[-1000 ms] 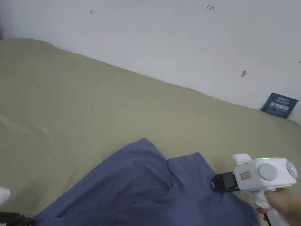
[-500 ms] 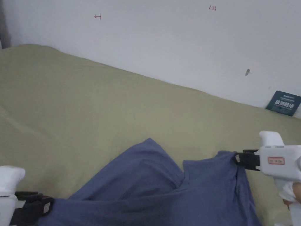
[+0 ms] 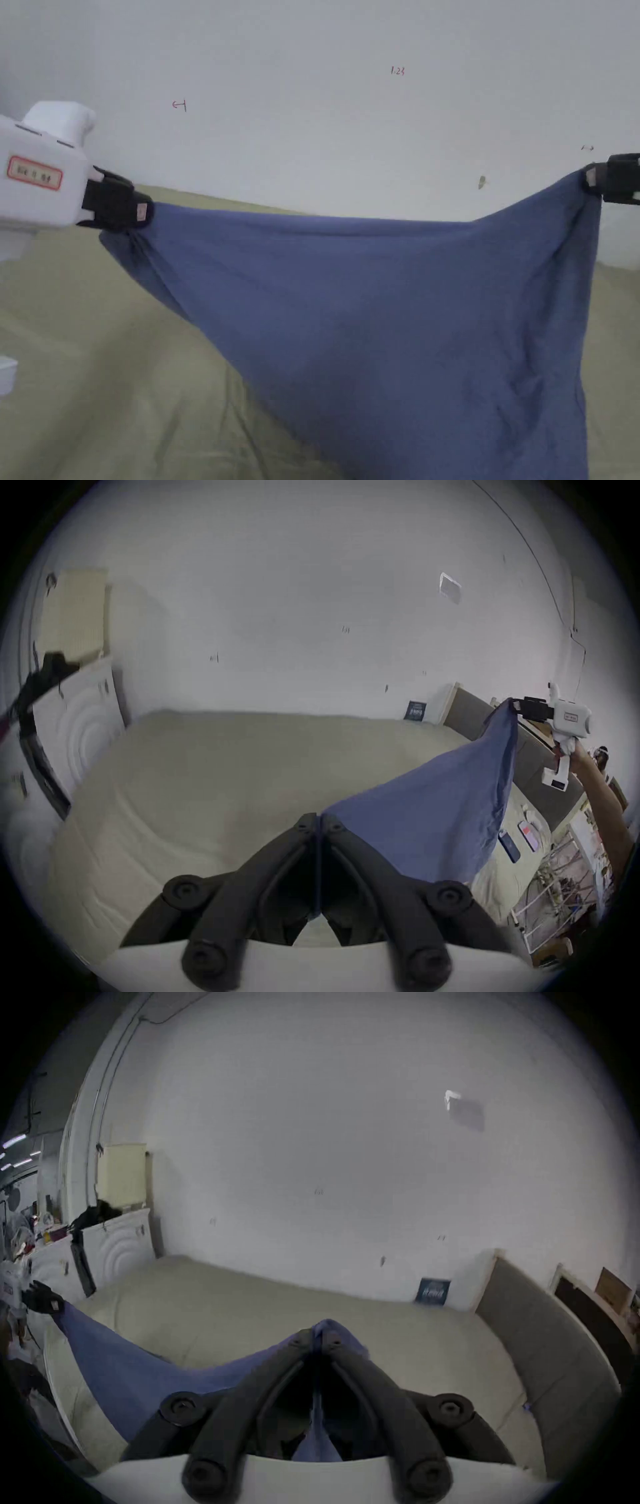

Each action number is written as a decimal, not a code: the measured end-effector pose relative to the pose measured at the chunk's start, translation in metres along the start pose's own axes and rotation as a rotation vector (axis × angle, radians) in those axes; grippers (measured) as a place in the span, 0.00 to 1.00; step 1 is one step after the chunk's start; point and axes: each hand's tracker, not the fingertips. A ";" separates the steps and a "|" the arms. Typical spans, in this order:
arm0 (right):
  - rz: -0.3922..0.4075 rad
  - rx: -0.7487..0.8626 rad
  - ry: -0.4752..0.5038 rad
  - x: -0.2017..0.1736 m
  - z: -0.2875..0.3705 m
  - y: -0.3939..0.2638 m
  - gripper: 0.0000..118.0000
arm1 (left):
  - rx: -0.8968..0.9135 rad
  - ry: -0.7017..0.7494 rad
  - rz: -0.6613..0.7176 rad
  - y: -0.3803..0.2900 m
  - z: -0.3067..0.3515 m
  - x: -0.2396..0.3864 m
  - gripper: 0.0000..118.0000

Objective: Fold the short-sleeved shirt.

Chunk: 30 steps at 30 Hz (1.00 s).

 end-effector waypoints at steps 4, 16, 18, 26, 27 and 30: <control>-0.042 0.079 -0.068 0.011 -0.001 0.054 0.02 | 0.059 0.074 -0.070 0.066 -0.001 0.010 0.01; -0.053 0.273 -0.142 -0.003 -0.016 0.148 0.02 | 0.175 0.186 -0.095 0.180 -0.044 -0.018 0.01; -0.063 0.290 -0.146 -0.008 -0.022 0.155 0.02 | 0.191 0.190 -0.100 0.190 -0.045 -0.016 0.01; -0.038 0.253 -0.109 -0.012 -0.027 0.131 0.02 | 0.177 0.193 -0.126 0.146 -0.040 0.008 0.01; -0.037 0.245 -0.104 -0.012 -0.022 0.122 0.02 | 0.161 0.181 -0.132 0.136 -0.039 0.009 0.01; -0.027 0.212 -0.084 -0.006 -0.009 0.090 0.02 | 0.137 0.151 -0.135 0.107 -0.045 0.002 0.01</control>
